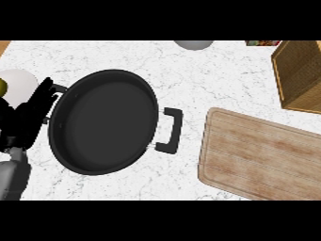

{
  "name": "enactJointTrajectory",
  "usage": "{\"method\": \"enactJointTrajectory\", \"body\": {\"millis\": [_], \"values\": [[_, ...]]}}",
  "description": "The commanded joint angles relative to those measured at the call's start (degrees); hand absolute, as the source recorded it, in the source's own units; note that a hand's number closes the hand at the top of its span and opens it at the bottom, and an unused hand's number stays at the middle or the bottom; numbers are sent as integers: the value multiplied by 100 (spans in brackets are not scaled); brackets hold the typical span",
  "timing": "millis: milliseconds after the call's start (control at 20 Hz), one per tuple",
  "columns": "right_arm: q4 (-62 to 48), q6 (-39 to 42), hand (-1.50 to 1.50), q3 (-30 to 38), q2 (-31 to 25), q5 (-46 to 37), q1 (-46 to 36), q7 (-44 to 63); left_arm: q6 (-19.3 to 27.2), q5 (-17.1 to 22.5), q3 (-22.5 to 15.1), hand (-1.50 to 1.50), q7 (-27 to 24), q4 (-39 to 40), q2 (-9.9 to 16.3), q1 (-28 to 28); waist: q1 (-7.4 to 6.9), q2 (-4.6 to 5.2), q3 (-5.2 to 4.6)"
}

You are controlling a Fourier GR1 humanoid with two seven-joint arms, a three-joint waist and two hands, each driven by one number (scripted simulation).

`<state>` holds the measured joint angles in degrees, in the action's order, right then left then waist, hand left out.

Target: Pick the bell pepper from the cutting board and place it in the basket

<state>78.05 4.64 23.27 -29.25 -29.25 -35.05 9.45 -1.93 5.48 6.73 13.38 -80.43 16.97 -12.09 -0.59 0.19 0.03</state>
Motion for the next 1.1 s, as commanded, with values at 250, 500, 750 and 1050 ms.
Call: {"method": "enactJointTrajectory", "body": {"millis": [250, 500, 750, 1050], "values": [[-1461, -592, -150, 120, -256, -4, -427, -423, -159, -49, 184, 0, -208, 236, 36, 40, 25, -13, -3], [-2451, -586, -150, 311, -414, 361, -820, -1414, 9, -192, 102, 0, -204, 373, -117, -157, 18, -2, -2], [-2409, -858, -150, 897, -459, 844, -1062, -767, -121, -24, 227, 0, -144, 243, -51, -96, 43, -11, -4], [-2815, -699, -150, 2059, -1062, 1840, -896, -675, -3, -107, 122, 0, -65, 35, -177, -5, 82, -21, 2]]}}
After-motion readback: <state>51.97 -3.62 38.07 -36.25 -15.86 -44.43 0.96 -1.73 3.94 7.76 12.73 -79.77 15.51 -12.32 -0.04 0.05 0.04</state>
